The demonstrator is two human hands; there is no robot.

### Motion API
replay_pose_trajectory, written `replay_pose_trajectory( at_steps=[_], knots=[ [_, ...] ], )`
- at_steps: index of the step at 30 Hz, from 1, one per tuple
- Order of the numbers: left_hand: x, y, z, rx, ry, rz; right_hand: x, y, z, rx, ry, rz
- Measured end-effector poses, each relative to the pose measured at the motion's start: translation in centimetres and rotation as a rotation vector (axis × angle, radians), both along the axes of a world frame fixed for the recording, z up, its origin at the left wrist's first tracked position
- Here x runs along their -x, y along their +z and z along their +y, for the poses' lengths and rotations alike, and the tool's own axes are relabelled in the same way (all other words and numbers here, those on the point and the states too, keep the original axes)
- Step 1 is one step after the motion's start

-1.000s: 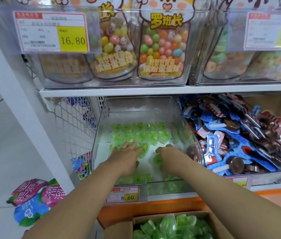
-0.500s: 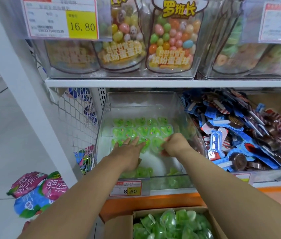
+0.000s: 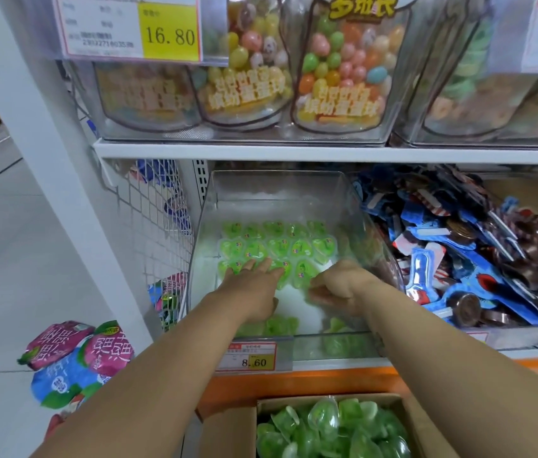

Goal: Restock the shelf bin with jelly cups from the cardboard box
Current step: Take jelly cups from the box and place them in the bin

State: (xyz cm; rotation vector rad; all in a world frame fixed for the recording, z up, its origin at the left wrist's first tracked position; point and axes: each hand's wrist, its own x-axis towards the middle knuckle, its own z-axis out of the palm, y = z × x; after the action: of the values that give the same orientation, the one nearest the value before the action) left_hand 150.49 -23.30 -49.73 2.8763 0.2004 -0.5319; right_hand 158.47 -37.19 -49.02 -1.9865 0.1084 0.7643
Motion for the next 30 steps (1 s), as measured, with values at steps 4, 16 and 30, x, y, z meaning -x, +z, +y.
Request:
replay_pose_trajectory(
  at_steps=[4,16,30],
  knots=[
    [0.0,0.8,-0.4,-0.031,-0.044,-0.124,2.0,4.7,-2.1,0.428,0.552,-0.516],
    [-2.1,2.9,-7.1,0.275,-0.149,0.098,2.9,7.6,-10.6,0.491,0.755,-1.139],
    [-4.6,1.7,-7.0,0.237,-0.114,-0.164,2.6,7.1,-10.5,0.437,0.724,-1.227]
  ],
)
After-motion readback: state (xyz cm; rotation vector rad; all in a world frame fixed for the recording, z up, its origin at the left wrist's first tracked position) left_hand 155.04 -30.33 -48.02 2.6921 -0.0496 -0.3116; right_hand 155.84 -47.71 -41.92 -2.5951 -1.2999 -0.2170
